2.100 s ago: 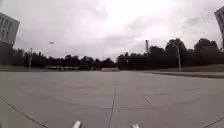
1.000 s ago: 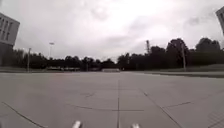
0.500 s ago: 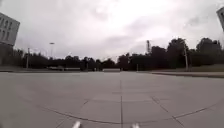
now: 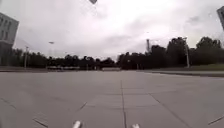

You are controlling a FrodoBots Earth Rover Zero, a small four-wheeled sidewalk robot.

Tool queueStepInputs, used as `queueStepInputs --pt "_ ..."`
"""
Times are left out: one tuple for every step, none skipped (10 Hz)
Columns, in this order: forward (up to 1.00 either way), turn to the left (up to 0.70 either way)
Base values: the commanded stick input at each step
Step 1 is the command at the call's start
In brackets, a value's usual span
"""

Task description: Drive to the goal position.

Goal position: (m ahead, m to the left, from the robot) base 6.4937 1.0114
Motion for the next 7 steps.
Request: queueStepInputs --pt "0.70 -0.08" --pt "0.70 -0.04" --pt "0.70 0.00" --pt "0.70 0.00" --pt "0.70 0.00" --pt "0.70 0.00" --pt "0.70 0.00"
